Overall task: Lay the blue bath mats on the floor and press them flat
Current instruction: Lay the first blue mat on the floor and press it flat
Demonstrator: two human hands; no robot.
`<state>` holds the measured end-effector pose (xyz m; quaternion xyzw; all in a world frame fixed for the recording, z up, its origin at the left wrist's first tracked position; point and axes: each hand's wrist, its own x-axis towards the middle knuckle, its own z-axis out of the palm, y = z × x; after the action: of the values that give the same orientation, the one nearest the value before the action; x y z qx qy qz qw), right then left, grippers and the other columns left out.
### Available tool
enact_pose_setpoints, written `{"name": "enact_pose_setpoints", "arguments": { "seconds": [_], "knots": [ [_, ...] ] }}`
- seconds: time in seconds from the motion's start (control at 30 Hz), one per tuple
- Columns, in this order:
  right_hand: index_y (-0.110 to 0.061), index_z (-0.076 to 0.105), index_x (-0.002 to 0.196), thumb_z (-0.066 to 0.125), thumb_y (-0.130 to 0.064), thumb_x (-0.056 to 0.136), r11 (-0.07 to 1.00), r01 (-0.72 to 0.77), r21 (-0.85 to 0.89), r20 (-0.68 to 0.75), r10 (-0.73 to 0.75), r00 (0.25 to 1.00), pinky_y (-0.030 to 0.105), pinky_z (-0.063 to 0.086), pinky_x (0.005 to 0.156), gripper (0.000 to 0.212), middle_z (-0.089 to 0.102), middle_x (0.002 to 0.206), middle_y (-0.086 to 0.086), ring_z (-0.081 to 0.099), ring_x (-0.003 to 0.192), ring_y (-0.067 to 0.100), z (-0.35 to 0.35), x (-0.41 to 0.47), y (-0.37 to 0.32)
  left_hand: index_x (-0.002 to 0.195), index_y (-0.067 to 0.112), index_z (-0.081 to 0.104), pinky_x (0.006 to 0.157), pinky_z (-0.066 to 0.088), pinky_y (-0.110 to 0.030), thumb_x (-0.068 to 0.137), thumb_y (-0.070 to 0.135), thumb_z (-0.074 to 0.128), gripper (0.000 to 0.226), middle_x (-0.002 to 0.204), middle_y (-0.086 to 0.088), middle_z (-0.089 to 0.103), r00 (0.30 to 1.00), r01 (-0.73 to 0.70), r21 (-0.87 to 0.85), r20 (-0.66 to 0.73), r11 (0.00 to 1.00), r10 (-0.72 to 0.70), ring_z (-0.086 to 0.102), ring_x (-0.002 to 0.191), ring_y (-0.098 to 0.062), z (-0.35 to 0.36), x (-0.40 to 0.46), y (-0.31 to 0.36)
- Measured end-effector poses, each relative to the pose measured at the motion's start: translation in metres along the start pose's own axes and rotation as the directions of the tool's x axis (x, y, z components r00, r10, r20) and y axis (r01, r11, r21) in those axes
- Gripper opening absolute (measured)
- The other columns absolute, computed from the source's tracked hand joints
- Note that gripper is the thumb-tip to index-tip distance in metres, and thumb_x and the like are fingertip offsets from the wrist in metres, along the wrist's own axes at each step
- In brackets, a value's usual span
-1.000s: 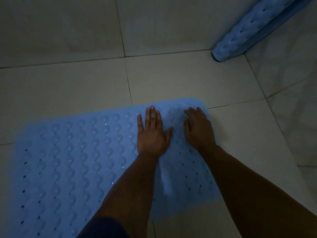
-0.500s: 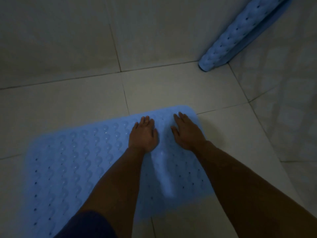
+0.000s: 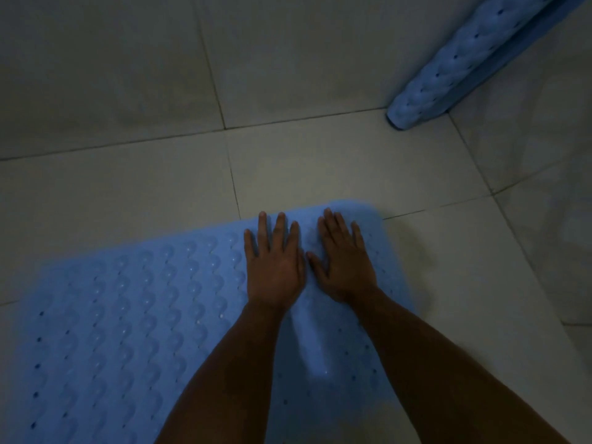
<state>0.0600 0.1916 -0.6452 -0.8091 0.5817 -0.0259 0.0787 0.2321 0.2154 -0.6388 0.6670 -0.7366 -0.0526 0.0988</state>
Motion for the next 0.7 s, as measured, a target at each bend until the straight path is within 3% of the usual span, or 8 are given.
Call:
{"name": "enact_pose_setpoints", "arguments": {
  "seconds": [0.23, 0.5, 0.63, 0.7],
  "knots": [
    [-0.008, 0.020, 0.159, 0.027, -0.055, 0.104, 1.000, -0.006, -0.002, 0.007, 0.006, 1.000, 0.054, 0.010, 0.125, 0.073, 0.009, 0.169, 0.009, 0.001, 0.157, 0.021, -0.002, 0.000, 0.001, 0.154, 0.016, 0.048, 0.122, 0.019, -0.067, 0.102, 0.037, 0.045, 0.056, 0.167, -0.011, 0.033, 1.000, 0.025, -0.038, -0.012, 0.999, -0.025, 0.014, 0.158, -0.041, 0.001, -0.003, 0.003],
    [-0.009, 0.017, 0.160, 0.026, -0.058, 0.102, 0.999, -0.026, 0.034, 0.018, 0.026, 1.000, 0.050, 0.003, 0.127, 0.076, 0.006, 0.169, 0.008, -0.003, 0.157, 0.019, 0.002, -0.001, 0.001, 0.155, 0.017, 0.046, 0.123, 0.018, -0.067, 0.105, 0.037, 0.043, 0.054, 0.167, -0.011, 0.034, 0.998, -0.016, -0.049, -0.054, 0.999, 0.013, 0.014, 0.159, -0.040, 0.006, -0.014, 0.006],
    [-0.013, 0.017, 0.160, 0.028, -0.056, 0.103, 0.990, -0.057, 0.126, 0.208, 0.029, 0.978, 0.051, 0.003, 0.126, 0.073, 0.004, 0.170, 0.006, -0.001, 0.157, 0.020, -0.022, 0.007, -0.003, 0.154, 0.015, 0.047, 0.122, 0.022, -0.068, 0.103, 0.036, 0.039, 0.056, 0.166, -0.013, 0.034, 1.000, 0.011, -0.043, -0.006, 0.999, -0.011, 0.015, 0.158, -0.042, -0.010, -0.025, 0.010],
    [-0.011, 0.033, 0.156, 0.029, -0.052, 0.106, 0.970, -0.138, 0.198, 0.397, 0.049, 0.916, 0.046, 0.013, 0.125, 0.065, 0.018, 0.167, 0.012, 0.017, 0.155, 0.025, -0.073, 0.031, 0.000, 0.152, 0.012, 0.050, 0.120, 0.024, -0.070, 0.101, 0.037, 0.033, 0.059, 0.164, -0.014, 0.039, 0.999, 0.028, -0.051, 0.037, 0.998, -0.026, 0.020, 0.156, -0.044, -0.026, -0.021, 0.020]
  ]
}}
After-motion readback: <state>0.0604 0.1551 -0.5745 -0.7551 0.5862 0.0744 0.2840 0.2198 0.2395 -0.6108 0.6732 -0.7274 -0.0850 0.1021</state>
